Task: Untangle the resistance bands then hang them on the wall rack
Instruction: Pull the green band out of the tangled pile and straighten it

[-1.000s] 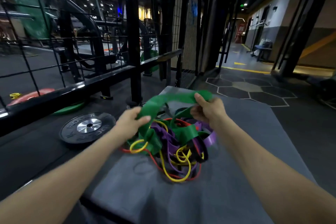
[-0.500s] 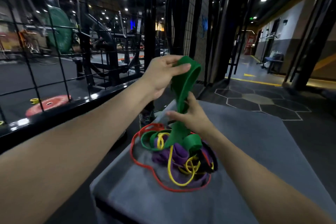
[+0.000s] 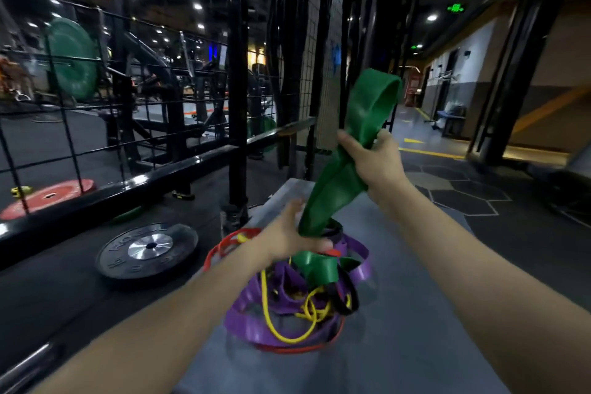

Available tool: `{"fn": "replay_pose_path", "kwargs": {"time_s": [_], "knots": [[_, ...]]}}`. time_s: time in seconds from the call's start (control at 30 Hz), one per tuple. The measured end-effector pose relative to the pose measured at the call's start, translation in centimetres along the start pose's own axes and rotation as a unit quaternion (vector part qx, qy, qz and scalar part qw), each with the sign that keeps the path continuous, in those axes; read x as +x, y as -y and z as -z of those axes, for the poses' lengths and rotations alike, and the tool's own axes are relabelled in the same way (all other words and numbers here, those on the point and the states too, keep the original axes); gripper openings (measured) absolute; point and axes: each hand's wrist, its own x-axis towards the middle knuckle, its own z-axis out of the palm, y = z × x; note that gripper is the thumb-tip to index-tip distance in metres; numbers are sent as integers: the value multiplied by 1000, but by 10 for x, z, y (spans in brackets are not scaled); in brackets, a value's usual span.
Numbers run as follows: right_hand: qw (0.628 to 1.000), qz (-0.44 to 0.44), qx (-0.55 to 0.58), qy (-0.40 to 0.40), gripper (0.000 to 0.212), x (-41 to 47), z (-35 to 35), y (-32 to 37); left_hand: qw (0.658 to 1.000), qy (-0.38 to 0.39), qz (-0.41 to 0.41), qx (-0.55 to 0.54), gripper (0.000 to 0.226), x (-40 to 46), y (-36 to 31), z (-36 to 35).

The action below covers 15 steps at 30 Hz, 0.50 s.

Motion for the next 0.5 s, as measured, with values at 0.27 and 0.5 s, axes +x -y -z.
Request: {"fn": "replay_pose_path", "kwargs": {"time_s": [0.27,0.5], "knots": [[998,-42,-4,-57,65,13,40,-8,989,51,33,133,24,26,7,-29],[963,-259,67,-24,99,-4,33,-47,995,15,64,81,19,18,-56,53]]}}
